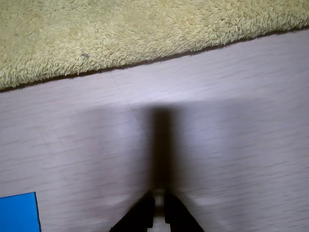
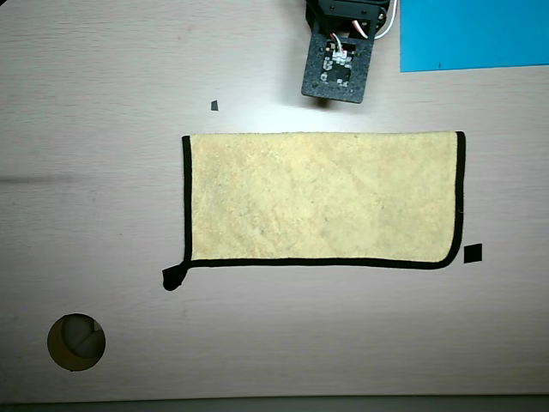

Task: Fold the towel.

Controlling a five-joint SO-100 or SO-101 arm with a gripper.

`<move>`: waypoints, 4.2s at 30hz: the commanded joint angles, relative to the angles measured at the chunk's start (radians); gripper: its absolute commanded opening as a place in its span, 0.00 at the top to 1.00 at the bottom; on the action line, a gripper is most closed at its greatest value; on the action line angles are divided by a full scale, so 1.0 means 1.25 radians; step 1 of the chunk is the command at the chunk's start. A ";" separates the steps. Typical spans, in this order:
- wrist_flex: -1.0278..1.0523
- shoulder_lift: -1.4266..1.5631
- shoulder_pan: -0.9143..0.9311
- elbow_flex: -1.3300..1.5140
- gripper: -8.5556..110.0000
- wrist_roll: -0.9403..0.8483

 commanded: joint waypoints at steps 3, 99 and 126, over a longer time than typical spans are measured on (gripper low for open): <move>0.004 0.002 -0.016 0.032 0.92 0.013; -0.538 -1.319 0.459 -0.904 0.79 1.262; -0.634 -1.446 0.427 -0.895 0.78 1.143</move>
